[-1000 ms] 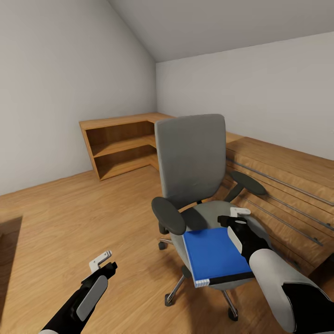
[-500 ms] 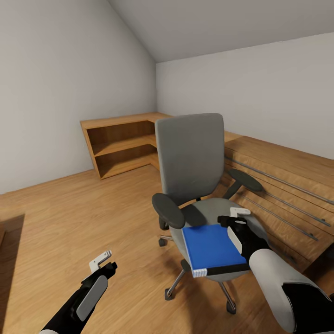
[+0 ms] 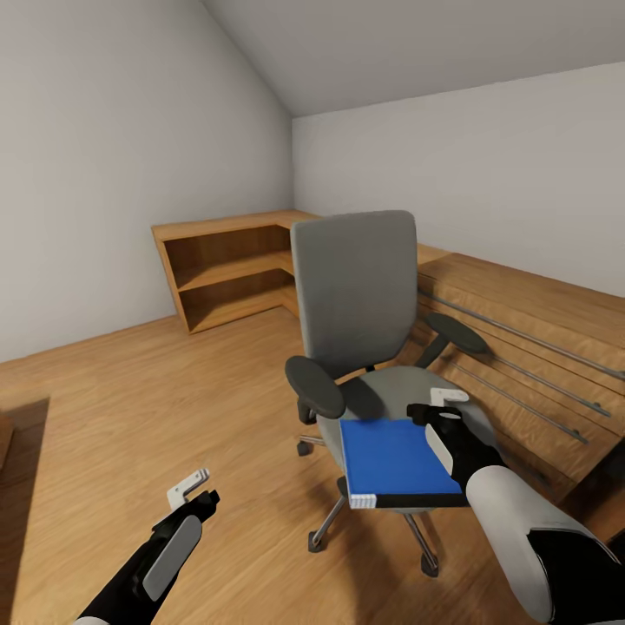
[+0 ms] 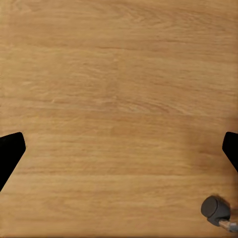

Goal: In the bedroom, organize the workspace by keeping the computer under the desk, ensuring the monitor is on the desk, placing the keyboard on the desk next to the monitor, placing the mouse on the desk next to the keyboard, moving the folder from the swivel chair onto the desk next to the mouse, stacking the notebook on top of the folder with the pen on top of the notebook, and positioning the swivel chair next to the desk.

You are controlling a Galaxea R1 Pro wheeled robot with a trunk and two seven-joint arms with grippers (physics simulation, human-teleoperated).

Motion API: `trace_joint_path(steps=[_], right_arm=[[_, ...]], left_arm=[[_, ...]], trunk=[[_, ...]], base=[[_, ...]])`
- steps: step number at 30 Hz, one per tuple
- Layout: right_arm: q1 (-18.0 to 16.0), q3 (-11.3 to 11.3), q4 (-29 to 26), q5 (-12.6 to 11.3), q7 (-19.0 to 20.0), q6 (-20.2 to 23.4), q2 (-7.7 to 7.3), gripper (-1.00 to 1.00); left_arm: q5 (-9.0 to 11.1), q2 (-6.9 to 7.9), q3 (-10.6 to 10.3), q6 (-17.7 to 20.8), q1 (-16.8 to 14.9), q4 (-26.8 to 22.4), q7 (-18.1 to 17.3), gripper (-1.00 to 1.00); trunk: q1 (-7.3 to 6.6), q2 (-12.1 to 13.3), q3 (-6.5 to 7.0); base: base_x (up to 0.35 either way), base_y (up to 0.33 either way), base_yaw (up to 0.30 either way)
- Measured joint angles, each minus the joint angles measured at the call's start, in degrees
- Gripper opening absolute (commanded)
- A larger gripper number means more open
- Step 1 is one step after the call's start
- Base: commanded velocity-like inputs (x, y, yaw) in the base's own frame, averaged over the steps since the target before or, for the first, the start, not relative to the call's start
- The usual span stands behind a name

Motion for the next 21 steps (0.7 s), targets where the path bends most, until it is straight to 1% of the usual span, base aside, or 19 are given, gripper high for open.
trace_joint_path(steps=[9,15,21], right_arm=[[0.0,0.03,-0.02,-0.1,0.03,-0.02,-0.02,1.0],[0.0,-0.01,-0.29,-0.06,0.01,-0.02,-0.02,1.0],[0.0,-0.03,-0.26,0.08,-0.05,0.01,-0.06,1.0]], left_arm=[[0.0,0.0,-0.01,0.01,-0.01,0.0,0.0,1.0],[0.11,0.0,0.01,0.04,0.0,0.0,0.04,1.0],[0.17,0.0,0.05,0.04,0.0,0.04,0.07,1.0]], trunk=[[-0.01,0.0,0.0],[0.02,0.0,0.0],[0.0,0.0,0.0]], base=[[-0.01,0.0,0.0],[-0.169,0.0,0.0],[-0.038,0.0,0.0]])
